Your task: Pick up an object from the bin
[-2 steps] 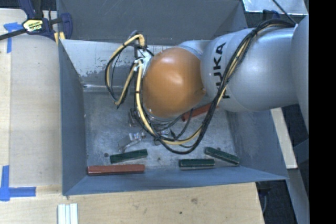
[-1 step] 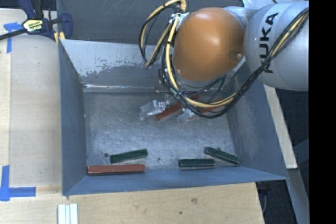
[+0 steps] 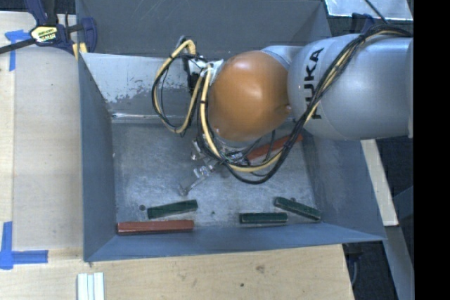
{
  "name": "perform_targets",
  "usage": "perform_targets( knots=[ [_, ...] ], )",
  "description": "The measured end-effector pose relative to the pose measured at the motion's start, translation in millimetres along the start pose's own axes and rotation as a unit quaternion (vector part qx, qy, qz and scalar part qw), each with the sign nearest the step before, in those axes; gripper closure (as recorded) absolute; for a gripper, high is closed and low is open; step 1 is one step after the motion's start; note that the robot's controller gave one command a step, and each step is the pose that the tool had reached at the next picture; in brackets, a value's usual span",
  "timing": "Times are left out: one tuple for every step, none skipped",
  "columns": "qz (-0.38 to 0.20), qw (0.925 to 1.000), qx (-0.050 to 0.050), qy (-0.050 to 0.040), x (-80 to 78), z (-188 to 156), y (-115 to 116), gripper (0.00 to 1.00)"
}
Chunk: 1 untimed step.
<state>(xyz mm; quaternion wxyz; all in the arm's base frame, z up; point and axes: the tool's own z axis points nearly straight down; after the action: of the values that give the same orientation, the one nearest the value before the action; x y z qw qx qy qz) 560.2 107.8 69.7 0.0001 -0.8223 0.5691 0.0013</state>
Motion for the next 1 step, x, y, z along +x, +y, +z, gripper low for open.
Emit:
perform_targets(
  knots=[
    [-0.134, 0.9910, 0.001, 0.0001, 4.9, -84.1, -15.5, 0.00]
  ],
)
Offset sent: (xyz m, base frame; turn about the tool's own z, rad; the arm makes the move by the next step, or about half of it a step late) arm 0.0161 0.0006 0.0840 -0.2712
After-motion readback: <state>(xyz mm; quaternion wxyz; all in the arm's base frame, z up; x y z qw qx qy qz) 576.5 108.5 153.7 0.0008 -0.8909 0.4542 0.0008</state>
